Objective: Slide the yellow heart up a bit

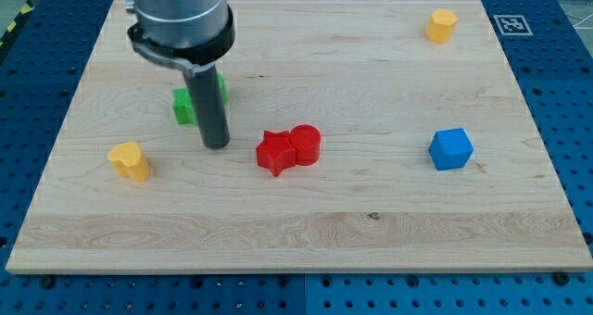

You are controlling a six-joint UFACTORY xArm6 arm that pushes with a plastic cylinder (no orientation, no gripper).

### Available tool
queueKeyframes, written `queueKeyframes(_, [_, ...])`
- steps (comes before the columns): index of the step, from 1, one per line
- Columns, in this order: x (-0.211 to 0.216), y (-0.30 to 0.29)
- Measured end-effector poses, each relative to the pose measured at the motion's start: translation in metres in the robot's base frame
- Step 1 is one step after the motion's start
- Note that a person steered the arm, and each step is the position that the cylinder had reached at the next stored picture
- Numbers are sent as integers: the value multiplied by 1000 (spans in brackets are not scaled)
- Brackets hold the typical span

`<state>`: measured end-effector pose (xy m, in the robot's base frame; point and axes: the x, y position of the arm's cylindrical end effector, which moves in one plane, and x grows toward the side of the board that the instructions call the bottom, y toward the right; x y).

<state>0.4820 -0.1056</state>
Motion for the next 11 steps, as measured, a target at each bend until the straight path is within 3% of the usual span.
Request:
queueKeyframes(2, [52, -13])
queueKeyframes(4, [77, -74])
queueKeyframes(11, [14, -132])
